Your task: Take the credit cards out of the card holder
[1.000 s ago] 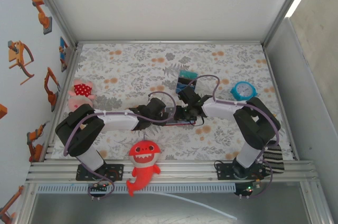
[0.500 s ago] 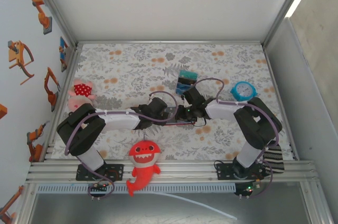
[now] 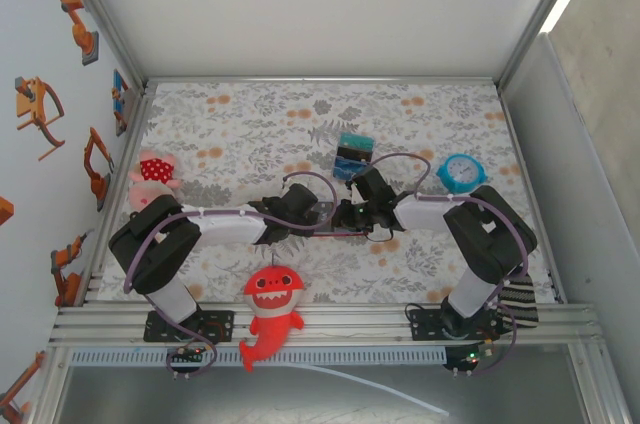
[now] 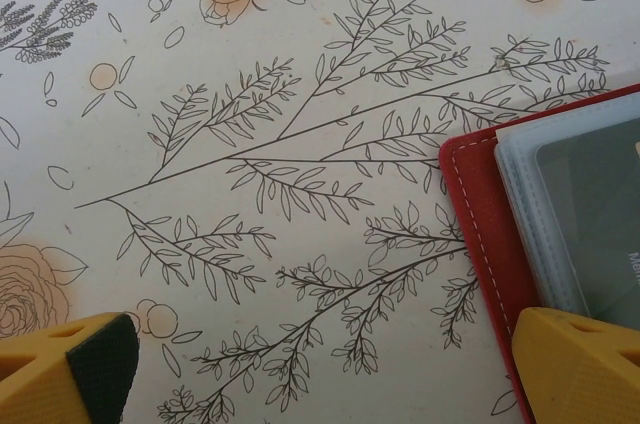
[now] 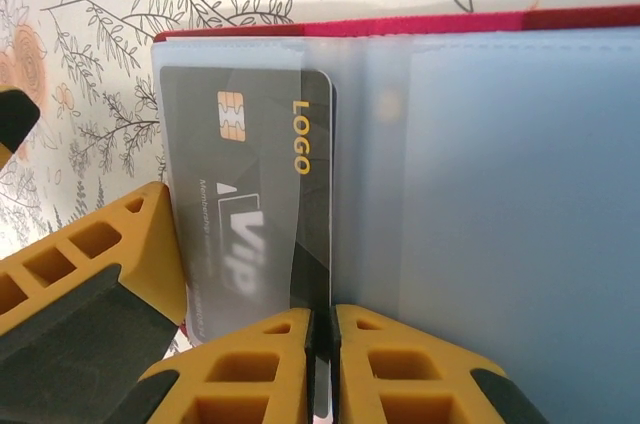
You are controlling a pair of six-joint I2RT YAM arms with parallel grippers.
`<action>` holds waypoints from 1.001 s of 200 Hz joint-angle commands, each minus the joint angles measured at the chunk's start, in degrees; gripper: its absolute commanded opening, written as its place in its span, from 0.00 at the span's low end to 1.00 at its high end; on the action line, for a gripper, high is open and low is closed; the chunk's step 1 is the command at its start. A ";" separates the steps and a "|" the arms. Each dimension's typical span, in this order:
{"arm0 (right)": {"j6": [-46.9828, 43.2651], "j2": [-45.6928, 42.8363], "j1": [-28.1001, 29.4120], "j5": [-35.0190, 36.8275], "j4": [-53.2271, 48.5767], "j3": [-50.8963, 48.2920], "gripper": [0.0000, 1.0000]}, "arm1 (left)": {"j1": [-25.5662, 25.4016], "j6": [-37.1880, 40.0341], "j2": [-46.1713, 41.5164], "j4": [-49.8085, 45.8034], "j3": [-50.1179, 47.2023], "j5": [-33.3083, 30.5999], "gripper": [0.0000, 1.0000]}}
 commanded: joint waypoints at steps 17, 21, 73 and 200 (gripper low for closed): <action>1.46 -0.95 0.19 -4.10 5.17 -2.04 0.12 | -0.71 0.56 1.33 -1.28 0.82 0.73 0.97; 1.56 -0.95 0.15 -4.35 5.74 -2.24 0.12 | -0.67 0.54 1.38 -1.26 0.84 0.76 0.97; 1.75 -1.74 -0.32 -4.66 6.66 -3.26 0.15 | -0.84 0.51 1.70 -1.29 1.08 0.41 0.97; -1.54 -5.40 -1.19 0.11 -1.41 -2.04 0.00 | -0.93 0.26 1.11 -2.39 1.00 -1.49 0.97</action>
